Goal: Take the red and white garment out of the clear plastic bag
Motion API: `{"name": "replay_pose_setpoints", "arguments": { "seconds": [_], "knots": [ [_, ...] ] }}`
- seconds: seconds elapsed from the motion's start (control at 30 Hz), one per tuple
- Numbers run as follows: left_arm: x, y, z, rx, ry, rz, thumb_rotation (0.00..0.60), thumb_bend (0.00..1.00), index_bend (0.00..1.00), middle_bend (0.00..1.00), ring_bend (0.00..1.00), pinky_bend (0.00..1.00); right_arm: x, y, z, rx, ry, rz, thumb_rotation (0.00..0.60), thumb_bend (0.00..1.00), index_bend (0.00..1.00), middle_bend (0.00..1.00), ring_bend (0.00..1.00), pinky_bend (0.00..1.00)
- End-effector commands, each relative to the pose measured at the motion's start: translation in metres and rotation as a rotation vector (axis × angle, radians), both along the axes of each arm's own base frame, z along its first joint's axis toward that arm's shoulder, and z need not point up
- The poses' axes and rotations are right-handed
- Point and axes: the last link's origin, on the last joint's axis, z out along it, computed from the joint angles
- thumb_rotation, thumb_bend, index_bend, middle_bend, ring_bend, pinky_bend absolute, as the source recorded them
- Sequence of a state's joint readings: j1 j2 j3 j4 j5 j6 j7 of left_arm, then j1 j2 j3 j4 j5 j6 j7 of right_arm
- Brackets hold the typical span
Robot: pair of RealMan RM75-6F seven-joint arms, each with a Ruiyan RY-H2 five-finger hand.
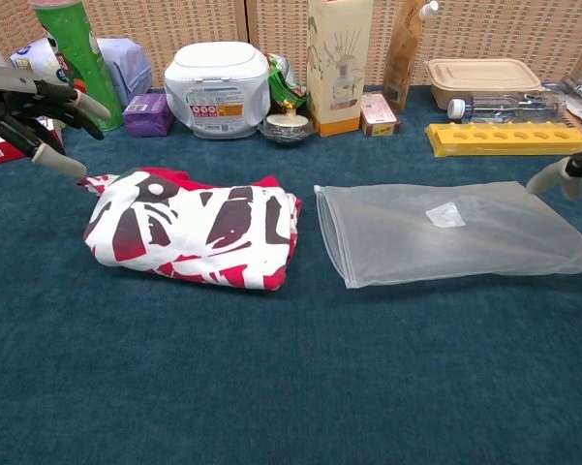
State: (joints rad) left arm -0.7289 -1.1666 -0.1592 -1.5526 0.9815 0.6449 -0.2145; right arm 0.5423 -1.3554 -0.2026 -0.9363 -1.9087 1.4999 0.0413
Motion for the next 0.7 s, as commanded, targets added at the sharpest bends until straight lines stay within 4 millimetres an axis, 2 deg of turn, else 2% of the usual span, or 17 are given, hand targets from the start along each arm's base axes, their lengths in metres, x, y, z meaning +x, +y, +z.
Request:
{"name": "replay_pose_setpoints", "arguments": {
  "seconds": [0.03,0.17,0.23,0.4,0.53,0.7],
  "knots": [
    [-0.003,-0.005,0.013,0.035,-0.005,-0.005,0.498,0.12,0.11,0.19,0.06,0.21,0.0,0.001,0.005,-0.016,-0.035,-0.032,0.342,0.08,0.2,0.37,0.58,0.7],
    [-0.009,-0.017,0.034,0.096,-0.023,0.006,0.503,0.12,0.11,0.19,0.06,0.21,0.001,0.002,0.016,-0.044,-0.101,-0.084,0.341,0.08,0.2,0.36,0.56,0.67],
    [-0.017,-0.038,0.054,0.147,-0.033,0.021,0.503,0.14,0.11,0.19,0.06,0.21,0.001,0.002,0.027,-0.075,-0.173,-0.142,0.337,0.08,0.2,0.36,0.56,0.67],
    [-0.035,-0.073,0.077,0.213,-0.003,0.047,0.52,0.22,0.11,0.19,0.06,0.23,0.0,0.004,0.042,-0.141,-0.274,-0.255,0.343,0.09,0.21,0.38,0.57,0.67],
    [-0.045,-0.098,0.087,0.249,0.021,0.051,0.53,0.25,0.11,0.19,0.06,0.23,-0.002,0.006,0.046,-0.169,-0.315,-0.332,0.342,0.13,0.22,0.38,0.57,0.67],
    [-0.058,-0.132,0.096,0.283,0.065,0.056,0.539,0.26,0.12,0.19,0.06,0.23,-0.002,0.01,0.051,-0.192,-0.342,-0.408,0.345,0.18,0.31,0.43,0.58,0.69]
  ]
}}
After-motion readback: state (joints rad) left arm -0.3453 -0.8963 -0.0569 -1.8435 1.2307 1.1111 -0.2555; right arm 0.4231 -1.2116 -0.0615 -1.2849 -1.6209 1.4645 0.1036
